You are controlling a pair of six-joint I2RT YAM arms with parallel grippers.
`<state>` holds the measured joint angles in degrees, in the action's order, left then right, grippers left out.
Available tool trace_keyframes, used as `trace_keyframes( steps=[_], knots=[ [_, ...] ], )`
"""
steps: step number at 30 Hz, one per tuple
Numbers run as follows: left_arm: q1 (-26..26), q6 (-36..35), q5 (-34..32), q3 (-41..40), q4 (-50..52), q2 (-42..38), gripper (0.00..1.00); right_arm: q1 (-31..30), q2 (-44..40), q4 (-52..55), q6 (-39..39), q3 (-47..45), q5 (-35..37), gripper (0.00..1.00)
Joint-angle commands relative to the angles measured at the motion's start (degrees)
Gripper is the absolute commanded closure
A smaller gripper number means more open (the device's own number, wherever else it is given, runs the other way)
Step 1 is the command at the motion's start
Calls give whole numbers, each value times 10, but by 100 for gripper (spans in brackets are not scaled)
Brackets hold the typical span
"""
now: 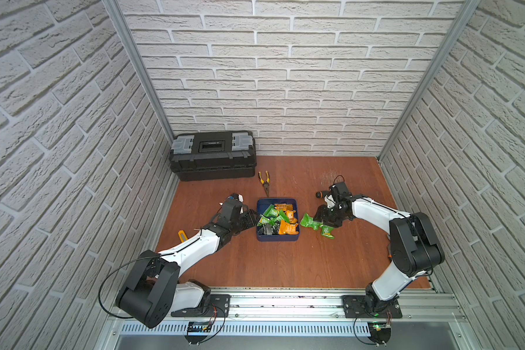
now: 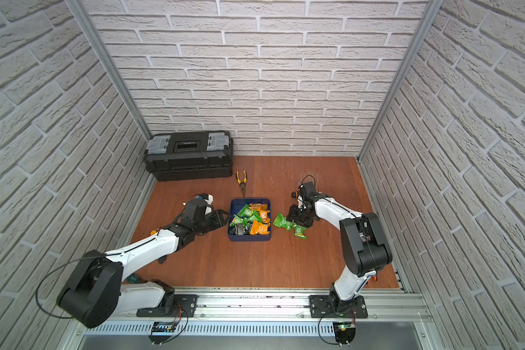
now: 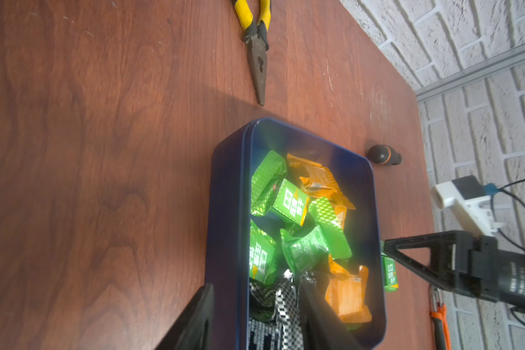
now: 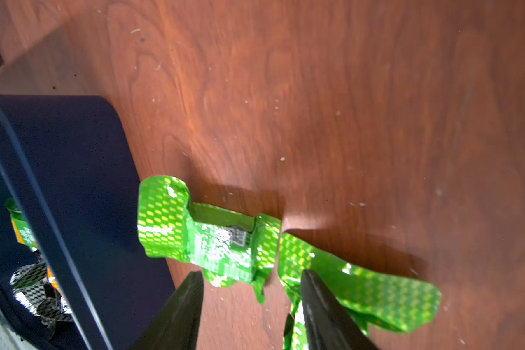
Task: Take the cookies out of the storage box
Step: Place the cookie at the center of the board, then pick up the cookies from the storage box.
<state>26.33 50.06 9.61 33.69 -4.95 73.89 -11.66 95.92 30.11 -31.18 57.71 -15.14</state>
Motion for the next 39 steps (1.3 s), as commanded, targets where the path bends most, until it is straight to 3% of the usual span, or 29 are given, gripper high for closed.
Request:
trace_keyframes(
  steps=[1, 7, 13, 18, 24, 29, 35, 39],
  knots=[
    [-1, -21, -6, 28, 34, 6, 46, -8, -39, 29, 20, 24, 40, 41],
    [12, -50, -25, 82, 122, 28, 44, -54, -63, 40, 24, 53, 75, 42],
    [53, -86, -63, 158, 216, 64, 56, -125, -53, 45, 15, 79, 113, 47],
    [105, -134, -96, 243, 285, 114, 60, -140, -45, 38, -1, 79, 120, 48],
    [130, -202, -46, 322, 322, 193, 57, -139, -46, 37, -7, 77, 118, 49],
    [130, -215, 5, 353, 333, 244, 54, -139, -48, 31, -15, 66, 105, 49],
    [130, -222, 12, 370, 350, 278, 47, -139, -50, 21, -18, 54, 95, 50],
    [130, -232, 20, 375, 346, 299, 51, -139, -47, 21, -16, 59, 92, 51]
  ],
)
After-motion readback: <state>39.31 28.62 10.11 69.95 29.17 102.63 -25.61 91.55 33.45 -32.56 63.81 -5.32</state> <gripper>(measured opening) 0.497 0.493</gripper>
